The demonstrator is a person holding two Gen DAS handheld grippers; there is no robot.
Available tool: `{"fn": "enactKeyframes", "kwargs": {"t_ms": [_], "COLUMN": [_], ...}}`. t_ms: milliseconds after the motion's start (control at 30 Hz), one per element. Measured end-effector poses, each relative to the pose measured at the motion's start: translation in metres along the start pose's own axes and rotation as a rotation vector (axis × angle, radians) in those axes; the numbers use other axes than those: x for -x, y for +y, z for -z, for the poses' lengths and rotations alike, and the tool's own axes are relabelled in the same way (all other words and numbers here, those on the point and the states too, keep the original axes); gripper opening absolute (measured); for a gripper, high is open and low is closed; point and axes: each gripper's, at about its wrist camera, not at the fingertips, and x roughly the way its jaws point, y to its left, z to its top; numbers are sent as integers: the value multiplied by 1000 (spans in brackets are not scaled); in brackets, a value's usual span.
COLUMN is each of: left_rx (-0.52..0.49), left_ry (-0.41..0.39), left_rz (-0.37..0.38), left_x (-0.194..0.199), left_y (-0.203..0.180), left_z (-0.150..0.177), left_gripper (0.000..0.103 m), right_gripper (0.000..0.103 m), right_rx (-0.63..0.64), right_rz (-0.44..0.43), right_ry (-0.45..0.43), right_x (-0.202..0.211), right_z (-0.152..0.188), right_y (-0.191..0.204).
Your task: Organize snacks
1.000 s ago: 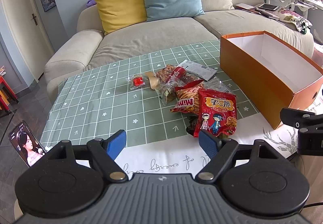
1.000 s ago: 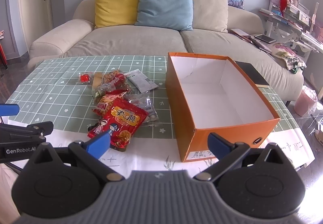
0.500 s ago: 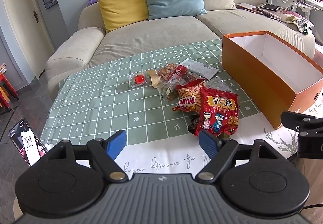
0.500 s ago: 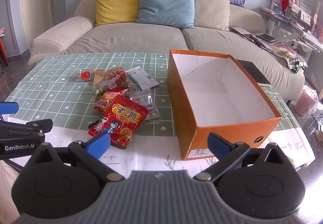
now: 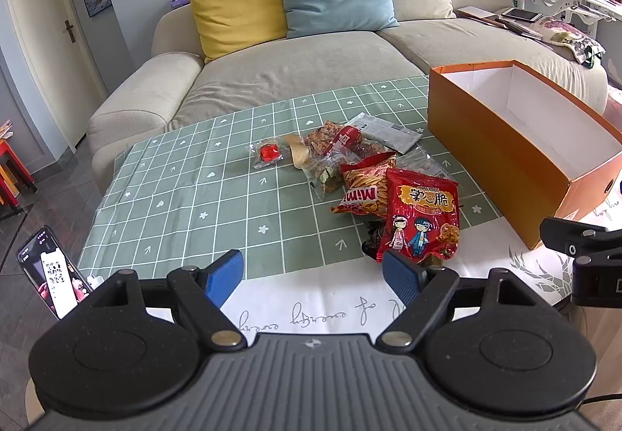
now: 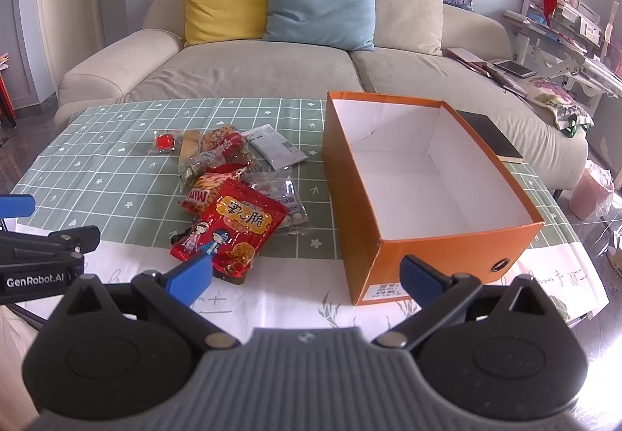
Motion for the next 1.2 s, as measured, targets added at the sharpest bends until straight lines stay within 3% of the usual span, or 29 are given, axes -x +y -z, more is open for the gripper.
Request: {"fn": "enactKeyframes", "kwargs": {"t_ms": [1200], "left_rx": [8], "left_ry": [6], "left_rz": [6], "left_x": [-2], "left_y": [3], "left_z": [2], "left_gripper": [95], "right_gripper": [99], "right_rx": [-16], "right_rz": [-36], "right_ry": [20], "right_x": [-5], "right_z": [1], "right_y": [-1]}}
